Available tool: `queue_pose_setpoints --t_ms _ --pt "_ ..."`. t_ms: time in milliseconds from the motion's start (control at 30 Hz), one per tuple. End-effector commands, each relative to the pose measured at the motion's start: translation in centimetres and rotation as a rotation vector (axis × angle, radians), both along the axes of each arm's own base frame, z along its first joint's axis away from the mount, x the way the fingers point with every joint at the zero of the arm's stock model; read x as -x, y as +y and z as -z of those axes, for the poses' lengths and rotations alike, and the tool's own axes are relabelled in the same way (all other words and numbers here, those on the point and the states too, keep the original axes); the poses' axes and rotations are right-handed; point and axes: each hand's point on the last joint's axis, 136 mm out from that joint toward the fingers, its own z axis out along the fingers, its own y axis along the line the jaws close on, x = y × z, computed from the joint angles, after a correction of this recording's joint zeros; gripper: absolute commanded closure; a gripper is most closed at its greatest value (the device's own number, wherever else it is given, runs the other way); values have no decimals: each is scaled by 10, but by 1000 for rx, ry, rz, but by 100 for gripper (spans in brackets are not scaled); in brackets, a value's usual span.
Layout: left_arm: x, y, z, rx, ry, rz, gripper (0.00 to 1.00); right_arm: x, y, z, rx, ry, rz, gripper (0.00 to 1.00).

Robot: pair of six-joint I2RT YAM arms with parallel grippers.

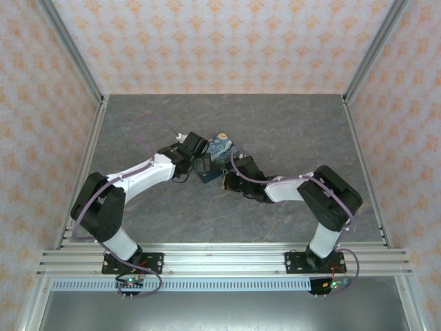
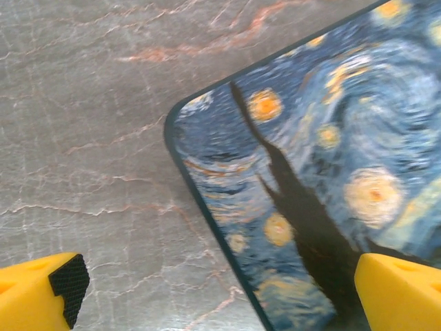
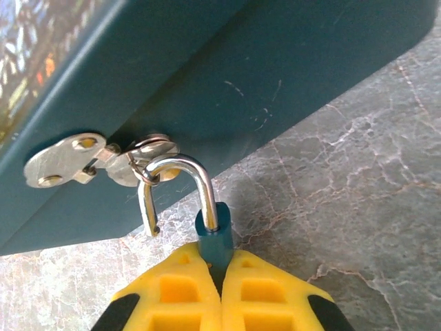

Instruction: Unlock the padlock with the key

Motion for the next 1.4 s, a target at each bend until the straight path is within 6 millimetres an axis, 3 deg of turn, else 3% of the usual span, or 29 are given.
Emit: queue_pose_setpoints --t_ms 0,567,1133,1367 --pt "-5 10 -4 -96 -18 -18 0 -1 -8 -3 -6 5 61 100" --pt "8 0 18 -194 10 38 0 -9 -8 -8 -130 40 201 100" --pt "17 3 39 -232 64 49 0 -51 -19 -26 -205 -4 297 100" --pt "19 1 45 -225 81 58 1 -59 -19 -26 -201 0 292 100"
